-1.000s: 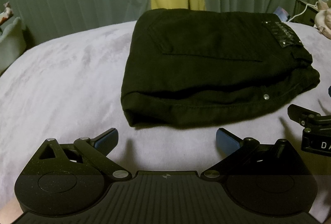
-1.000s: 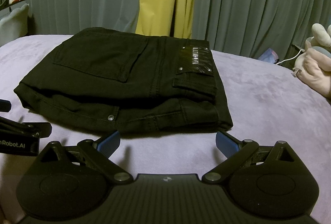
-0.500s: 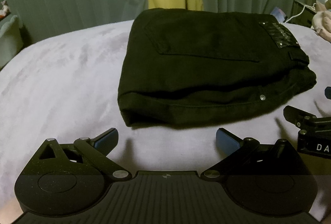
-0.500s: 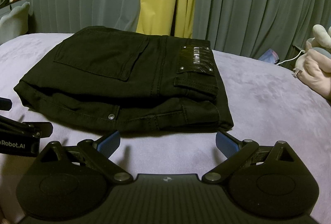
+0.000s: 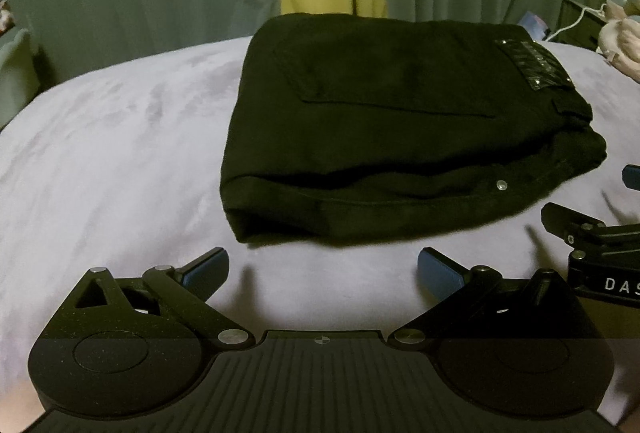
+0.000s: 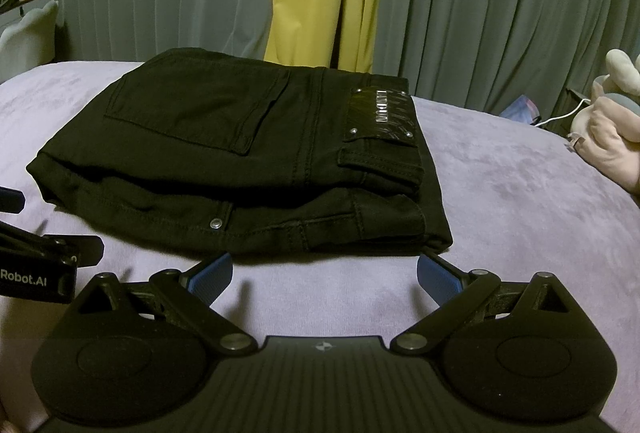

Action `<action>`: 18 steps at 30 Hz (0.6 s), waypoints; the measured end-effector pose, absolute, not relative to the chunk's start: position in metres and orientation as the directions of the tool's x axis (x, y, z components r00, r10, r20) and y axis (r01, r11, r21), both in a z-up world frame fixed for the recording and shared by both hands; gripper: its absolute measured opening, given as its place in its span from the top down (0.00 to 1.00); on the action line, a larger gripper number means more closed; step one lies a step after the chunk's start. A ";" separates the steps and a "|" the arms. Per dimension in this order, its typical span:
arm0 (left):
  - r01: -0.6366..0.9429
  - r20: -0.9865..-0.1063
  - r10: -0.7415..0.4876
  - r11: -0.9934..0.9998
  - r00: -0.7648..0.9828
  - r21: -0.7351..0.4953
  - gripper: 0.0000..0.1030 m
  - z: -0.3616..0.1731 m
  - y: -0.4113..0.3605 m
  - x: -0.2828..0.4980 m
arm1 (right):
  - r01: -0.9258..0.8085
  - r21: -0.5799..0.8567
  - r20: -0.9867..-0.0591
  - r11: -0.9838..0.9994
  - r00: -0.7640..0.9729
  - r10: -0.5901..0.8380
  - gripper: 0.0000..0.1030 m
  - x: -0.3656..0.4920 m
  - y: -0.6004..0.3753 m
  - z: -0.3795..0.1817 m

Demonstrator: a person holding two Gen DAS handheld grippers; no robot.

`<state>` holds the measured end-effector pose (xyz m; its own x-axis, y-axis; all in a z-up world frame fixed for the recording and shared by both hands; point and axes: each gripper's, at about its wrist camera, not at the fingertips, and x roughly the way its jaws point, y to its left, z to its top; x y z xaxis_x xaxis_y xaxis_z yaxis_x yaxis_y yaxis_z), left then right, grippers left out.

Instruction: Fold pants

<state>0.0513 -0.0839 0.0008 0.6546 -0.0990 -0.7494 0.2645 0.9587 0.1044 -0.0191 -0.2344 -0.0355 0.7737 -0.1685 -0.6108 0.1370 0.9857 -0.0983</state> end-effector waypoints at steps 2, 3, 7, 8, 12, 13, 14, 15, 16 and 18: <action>0.268 -0.752 -0.107 0.959 0.650 0.095 0.00 0.001 -0.083 0.053 | 0.137 -0.098 -0.611 0.986 0.774 -0.168 0.04 -0.019 -0.234 -0.036; 0.269 -0.753 -0.110 0.959 0.648 0.091 0.00 0.001 -0.083 0.053 | 0.137 -0.099 -0.610 0.986 0.774 -0.169 0.04 -0.019 -0.234 -0.036; 0.274 -0.765 -0.124 0.959 0.631 0.071 0.00 0.001 -0.081 0.055 | 0.135 -0.100 -0.611 0.986 0.773 -0.168 0.04 -0.019 -0.234 -0.036; 0.277 -0.770 -0.130 0.959 0.624 0.063 0.00 0.000 -0.081 0.055 | 0.133 -0.101 -0.612 0.986 0.773 -0.167 0.04 -0.019 -0.234 -0.036; 0.289 -0.771 -0.133 0.955 0.623 0.068 0.00 -0.001 -0.083 0.055 | 0.129 -0.105 -0.612 0.986 0.773 -0.167 0.04 -0.018 -0.234 -0.036; 0.295 -0.769 -0.137 0.953 0.625 0.070 0.00 0.000 -0.084 0.054 | 0.128 -0.106 -0.613 0.986 0.773 -0.167 0.04 -0.018 -0.234 -0.036; 0.300 -0.766 -0.139 0.951 0.627 0.073 0.00 0.000 -0.084 0.053 | 0.128 -0.107 -0.613 0.986 0.772 -0.167 0.04 -0.018 -0.234 -0.036; 0.303 -0.764 -0.138 0.950 0.631 0.079 0.00 0.000 -0.085 0.052 | 0.127 -0.108 -0.613 0.986 0.773 -0.167 0.04 -0.018 -0.234 -0.036; 0.305 -0.760 -0.134 0.948 0.636 0.088 0.00 0.000 -0.086 0.051 | 0.127 -0.108 -0.613 0.986 0.772 -0.167 0.04 -0.018 -0.234 -0.036; 0.310 -0.757 -0.131 0.945 0.640 0.099 0.00 -0.001 -0.088 0.050 | 0.128 -0.108 -0.613 0.986 0.772 -0.167 0.04 -0.018 -0.234 -0.036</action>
<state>0.0501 -0.0880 -0.0005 0.6404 -0.1305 -0.7569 0.3101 0.9455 0.0993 -0.0181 -0.2337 -0.0365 0.7723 -0.1671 -0.6129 0.1277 0.9859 -0.1080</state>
